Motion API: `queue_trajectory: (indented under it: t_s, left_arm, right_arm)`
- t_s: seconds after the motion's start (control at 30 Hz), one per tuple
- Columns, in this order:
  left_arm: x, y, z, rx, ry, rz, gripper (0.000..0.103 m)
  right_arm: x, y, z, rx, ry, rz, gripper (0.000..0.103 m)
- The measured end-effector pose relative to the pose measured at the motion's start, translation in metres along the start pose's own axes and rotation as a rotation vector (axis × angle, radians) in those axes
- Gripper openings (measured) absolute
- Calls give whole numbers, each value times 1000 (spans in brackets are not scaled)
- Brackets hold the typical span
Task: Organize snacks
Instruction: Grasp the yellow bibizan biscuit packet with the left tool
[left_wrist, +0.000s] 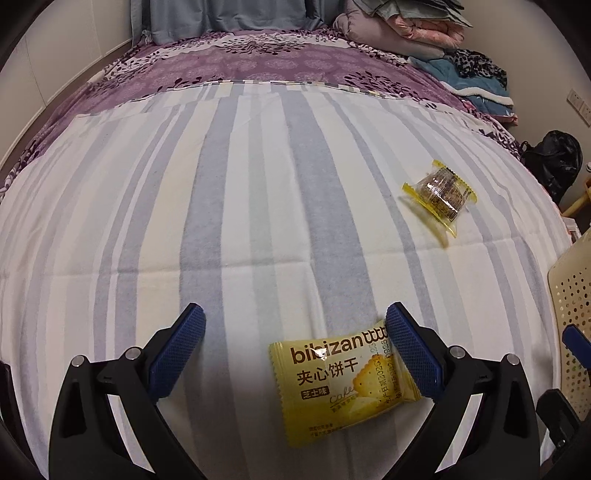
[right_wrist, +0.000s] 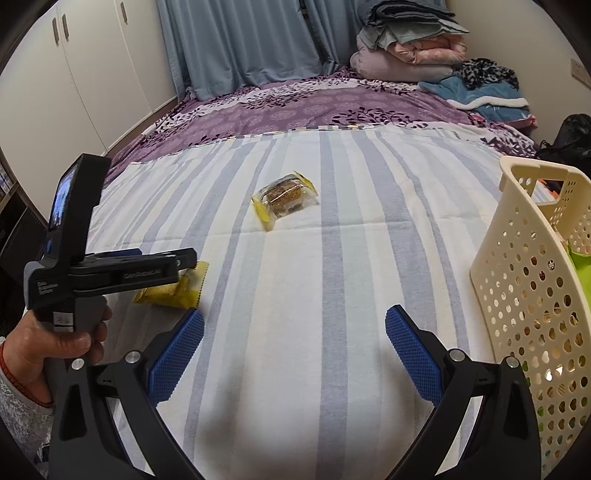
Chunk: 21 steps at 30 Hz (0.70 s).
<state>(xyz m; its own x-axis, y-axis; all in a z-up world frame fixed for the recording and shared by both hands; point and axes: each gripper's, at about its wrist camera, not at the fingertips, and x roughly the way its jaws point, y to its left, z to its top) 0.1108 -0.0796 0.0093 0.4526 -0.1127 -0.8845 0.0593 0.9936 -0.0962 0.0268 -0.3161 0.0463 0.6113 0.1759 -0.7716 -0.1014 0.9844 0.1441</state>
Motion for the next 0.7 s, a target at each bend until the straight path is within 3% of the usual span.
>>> queue_trajectory:
  t_s: [0.23,0.37,0.5,0.7]
  left_arm:
    - [-29,1,-14,35,-29,-55,100]
    - [-36,-9,-27,135,-10,-82,100]
    - [-32,-15,-41,247,3,-15,100]
    - [-17,-8,-33,268,5,44,100]
  right_arm:
    - [-5,4,-5,-6,3,4,98]
    - [-8,5,-6,-7,-1,6,98]
    - [-10,7,-6,-9,-5,5,98]
    - [-8,9,-6,-15,0,5,98]
